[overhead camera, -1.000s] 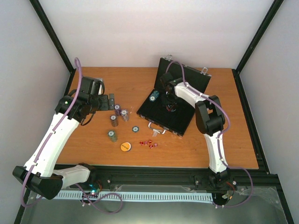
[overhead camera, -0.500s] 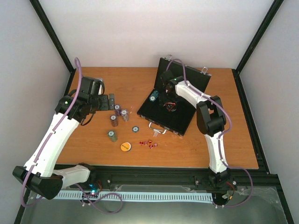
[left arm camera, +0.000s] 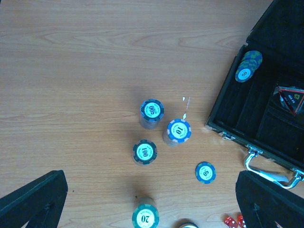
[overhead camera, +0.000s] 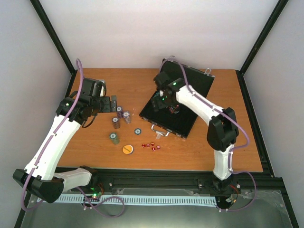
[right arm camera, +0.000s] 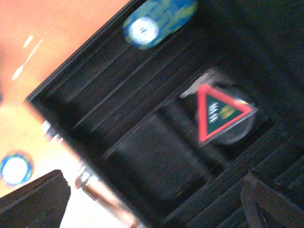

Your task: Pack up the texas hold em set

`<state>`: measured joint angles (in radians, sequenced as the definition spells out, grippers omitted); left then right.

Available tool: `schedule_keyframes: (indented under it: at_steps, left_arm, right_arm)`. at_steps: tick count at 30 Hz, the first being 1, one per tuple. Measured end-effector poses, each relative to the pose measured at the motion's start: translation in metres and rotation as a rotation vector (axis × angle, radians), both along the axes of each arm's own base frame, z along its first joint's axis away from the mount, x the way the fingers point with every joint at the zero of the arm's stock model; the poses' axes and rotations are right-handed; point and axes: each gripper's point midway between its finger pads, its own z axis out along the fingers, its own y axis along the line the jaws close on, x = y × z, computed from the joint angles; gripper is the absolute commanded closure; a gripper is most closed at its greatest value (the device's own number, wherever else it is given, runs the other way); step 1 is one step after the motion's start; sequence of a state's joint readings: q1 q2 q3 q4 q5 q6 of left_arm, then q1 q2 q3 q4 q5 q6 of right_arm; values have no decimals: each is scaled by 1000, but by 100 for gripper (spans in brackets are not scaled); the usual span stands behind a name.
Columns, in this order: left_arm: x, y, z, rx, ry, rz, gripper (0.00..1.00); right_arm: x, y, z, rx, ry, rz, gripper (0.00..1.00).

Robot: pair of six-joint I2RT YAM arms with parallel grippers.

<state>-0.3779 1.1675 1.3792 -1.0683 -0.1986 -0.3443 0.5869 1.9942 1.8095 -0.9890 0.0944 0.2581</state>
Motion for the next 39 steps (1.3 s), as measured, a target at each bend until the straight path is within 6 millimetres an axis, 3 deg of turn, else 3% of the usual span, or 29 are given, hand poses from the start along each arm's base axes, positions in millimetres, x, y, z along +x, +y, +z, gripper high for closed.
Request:
schedule_keyframes:
  at_steps: [4, 7, 11, 17, 24, 39]
  left_arm:
    - [0, 0, 0, -1, 0, -2, 0]
    - [0, -1, 0, -3, 1, -3, 0]
    - [0, -1, 0, -6, 2, -6, 0]
    - [-1, -4, 0, -18, 4, -16, 0]
    - [-1, -5, 1, -24, -2, -19, 0]
    - [-3, -4, 1, -32, -5, -8, 0]
  right_arm:
    - [-67, 33, -2, -34, 51, 149, 6]
    - [-119, 43, -14, -65, 115, 245, 12]
    - [-170, 27, -30, -67, 212, 285, 17]
    - [-212, 3, -41, -40, 288, 295, 23]
    - [-230, 13, -65, -26, 336, 341, 32]
    - [-219, 27, -107, -73, 345, 382, 47]
